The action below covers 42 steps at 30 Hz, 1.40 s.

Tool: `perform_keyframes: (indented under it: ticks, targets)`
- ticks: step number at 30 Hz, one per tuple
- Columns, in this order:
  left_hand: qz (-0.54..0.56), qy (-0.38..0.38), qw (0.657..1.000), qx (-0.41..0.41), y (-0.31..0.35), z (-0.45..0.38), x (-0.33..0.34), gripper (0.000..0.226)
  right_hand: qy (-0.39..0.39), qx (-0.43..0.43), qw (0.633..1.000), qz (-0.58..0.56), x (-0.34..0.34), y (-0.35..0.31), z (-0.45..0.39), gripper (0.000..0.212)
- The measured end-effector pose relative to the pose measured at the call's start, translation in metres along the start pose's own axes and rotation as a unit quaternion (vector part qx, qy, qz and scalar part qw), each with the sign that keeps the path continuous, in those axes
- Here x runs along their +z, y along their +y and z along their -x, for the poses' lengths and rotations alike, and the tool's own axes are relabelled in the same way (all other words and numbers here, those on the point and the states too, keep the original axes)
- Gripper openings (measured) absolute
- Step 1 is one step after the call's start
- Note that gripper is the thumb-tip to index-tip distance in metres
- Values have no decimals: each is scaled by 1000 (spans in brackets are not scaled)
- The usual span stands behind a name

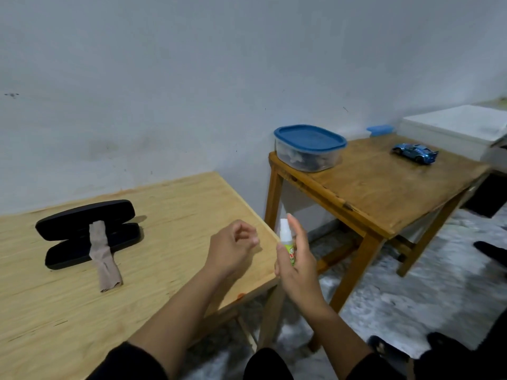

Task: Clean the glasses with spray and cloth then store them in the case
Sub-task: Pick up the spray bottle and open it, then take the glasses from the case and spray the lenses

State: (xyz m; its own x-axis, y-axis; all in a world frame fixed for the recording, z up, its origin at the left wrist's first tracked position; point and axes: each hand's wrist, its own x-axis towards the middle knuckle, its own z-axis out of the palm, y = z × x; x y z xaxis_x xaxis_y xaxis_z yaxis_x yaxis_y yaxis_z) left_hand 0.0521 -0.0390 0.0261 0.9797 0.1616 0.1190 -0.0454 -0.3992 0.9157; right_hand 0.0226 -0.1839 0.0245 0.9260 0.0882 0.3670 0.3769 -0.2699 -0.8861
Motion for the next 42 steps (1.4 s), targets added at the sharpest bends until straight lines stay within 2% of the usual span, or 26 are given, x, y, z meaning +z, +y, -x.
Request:
perform_keyframes:
  ticks: [6,14,20,25,28,33,42]
  targets:
    - [-65,-6,998,1,-19,4,10,14,9,34,999,-27,-6,4,-1,56]
    - [-129,-5,991,26,-26,2,13,24,12,3,1000,13,0,2,-2,46]
    - [-154,-13,987,51,-25,5,11,39,0,-7,999,47,5,1,-1,52]
    - [-284,39,955,74,-22,6,-14,44,2,-25,998,65,9,-7,-4,46]
    - [-356,42,930,76,-16,2,-42,45,5,-46,996,74,16,-12,-6,41]
    - [-425,79,901,43,-16,-1,-88,59,-8,-75,995,63,37,-26,-7,33]
    - [-507,171,845,-5,-21,33,-200,38,-71,-130,989,20,110,-71,1,38]
